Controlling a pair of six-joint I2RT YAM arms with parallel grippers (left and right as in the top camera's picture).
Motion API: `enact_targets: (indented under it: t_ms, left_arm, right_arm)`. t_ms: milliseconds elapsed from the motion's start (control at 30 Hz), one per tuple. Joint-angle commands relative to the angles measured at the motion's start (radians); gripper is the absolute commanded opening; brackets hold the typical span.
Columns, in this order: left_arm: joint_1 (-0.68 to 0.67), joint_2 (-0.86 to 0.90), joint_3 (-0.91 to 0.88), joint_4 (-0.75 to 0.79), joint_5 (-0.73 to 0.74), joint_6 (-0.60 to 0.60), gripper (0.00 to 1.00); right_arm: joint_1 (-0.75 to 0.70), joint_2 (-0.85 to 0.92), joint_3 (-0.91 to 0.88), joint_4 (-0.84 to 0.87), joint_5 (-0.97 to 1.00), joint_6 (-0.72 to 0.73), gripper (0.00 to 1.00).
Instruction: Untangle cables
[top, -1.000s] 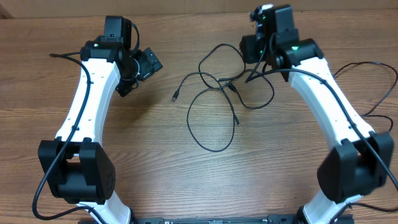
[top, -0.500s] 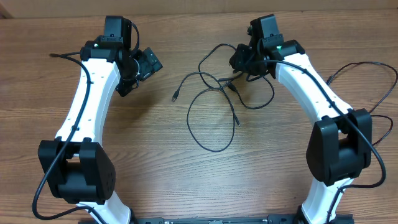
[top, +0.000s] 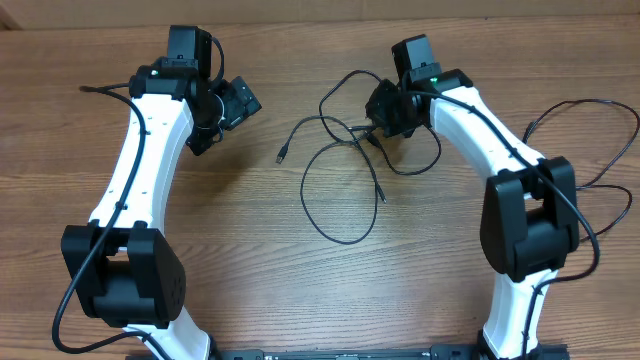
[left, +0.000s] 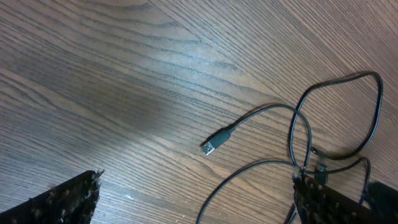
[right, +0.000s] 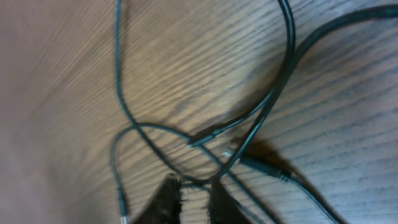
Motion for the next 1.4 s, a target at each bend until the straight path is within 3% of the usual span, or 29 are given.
enact_targets:
  t_ms: [0, 133, 367, 700, 833, 900, 933, 1133, 1367]
  left_arm:
    - [-0.006, -0.001, -0.001, 0.0, 0.003, 0.016, 0.99]
    - [-0.006, -0.001, -0.001, 0.0, 0.003, 0.016, 1.0]
    - [-0.006, -0.001, -0.001, 0.0, 0.003, 0.016, 0.99]
    - [-0.006, -0.001, -0.001, 0.0, 0.003, 0.016, 1.0]
    - [-0.006, -0.001, -0.001, 0.0, 0.003, 0.016, 1.0]
    - [-0.006, -0.001, -0.001, 0.0, 0.003, 0.016, 0.99]
    - [-0.006, -0.001, -0.001, 0.0, 0.003, 0.016, 1.0]
    - [-0.006, -0.001, -0.001, 0.0, 0.003, 0.016, 0.99]
    - [-0.006, -0.001, -0.001, 0.0, 0.003, 0.016, 1.0]
  right_arm:
    - [0.002, 0.028, -0.004, 0.014, -0.001, 0.025, 0.22]
    - [0.002, 0.05, -0.004, 0.036, 0.026, 0.037, 0.24]
    - [0.002, 0.082, -0.004, 0.046, 0.067, 0.131, 0.41]
    - [0.002, 0.156, -0.004, 0.117, 0.086, 0.156, 0.4]
    - [0.002, 0.168, -0.004, 0.13, 0.085, 0.156, 0.25]
    - [0.002, 0.167, -0.003, 0.129, 0.08, 0.156, 0.06]
    - [0.001, 0.165, -0.003, 0.129, 0.064, 0.156, 0.04]
    - [-0.023, 0.087, 0.038, 0.131, -0.039, 0.1, 0.04]
    - [-0.013, -0.075, 0.165, 0.134, -0.083, -0.158, 0.04]
